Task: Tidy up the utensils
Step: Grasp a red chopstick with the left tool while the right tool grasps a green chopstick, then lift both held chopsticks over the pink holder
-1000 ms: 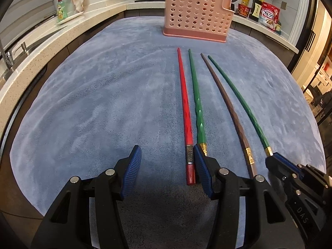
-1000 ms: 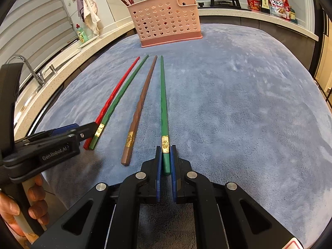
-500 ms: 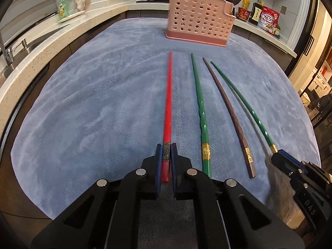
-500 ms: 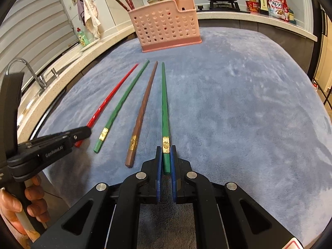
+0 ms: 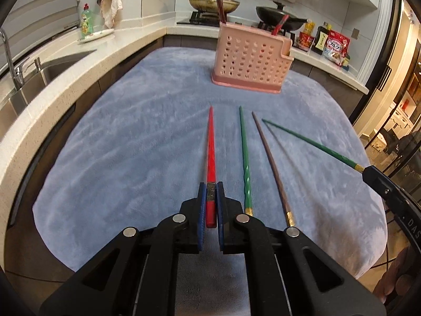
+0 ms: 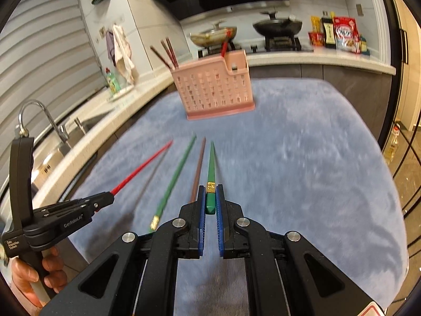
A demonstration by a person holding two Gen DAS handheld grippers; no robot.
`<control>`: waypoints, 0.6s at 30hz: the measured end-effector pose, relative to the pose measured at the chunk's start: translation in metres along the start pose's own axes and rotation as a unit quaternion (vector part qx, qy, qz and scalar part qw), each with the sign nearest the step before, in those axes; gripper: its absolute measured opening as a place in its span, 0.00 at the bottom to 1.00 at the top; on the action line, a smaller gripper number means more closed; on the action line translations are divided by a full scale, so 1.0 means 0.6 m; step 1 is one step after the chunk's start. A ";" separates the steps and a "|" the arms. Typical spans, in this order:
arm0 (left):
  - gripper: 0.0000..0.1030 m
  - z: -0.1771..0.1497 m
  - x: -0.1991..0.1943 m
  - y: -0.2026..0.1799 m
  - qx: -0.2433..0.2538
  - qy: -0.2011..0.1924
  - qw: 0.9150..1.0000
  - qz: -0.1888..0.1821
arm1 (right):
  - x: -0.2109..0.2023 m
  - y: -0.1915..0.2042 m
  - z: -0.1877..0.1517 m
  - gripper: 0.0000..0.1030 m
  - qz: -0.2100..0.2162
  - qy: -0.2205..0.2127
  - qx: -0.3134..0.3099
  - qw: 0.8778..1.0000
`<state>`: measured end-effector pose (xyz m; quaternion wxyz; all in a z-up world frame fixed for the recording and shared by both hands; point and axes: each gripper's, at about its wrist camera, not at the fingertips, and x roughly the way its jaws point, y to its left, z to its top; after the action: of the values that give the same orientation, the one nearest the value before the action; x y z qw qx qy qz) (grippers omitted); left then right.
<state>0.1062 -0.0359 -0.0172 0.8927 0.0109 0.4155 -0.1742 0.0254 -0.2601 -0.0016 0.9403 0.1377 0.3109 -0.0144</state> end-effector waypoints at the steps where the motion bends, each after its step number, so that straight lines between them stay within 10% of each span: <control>1: 0.07 0.010 -0.008 0.000 0.001 -0.007 1.000 -0.001 | -0.005 0.000 0.013 0.07 0.000 -0.010 -0.002 1.000; 18: 0.07 0.195 -0.062 -0.019 0.018 -0.107 0.994 -0.007 | -0.019 0.003 0.194 0.07 0.006 -0.103 -0.027 0.994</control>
<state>0.1669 -0.0546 0.0884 0.9304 0.0059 0.3146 -0.1879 0.0842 -0.2900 0.0951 0.9708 0.1116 0.2116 -0.0148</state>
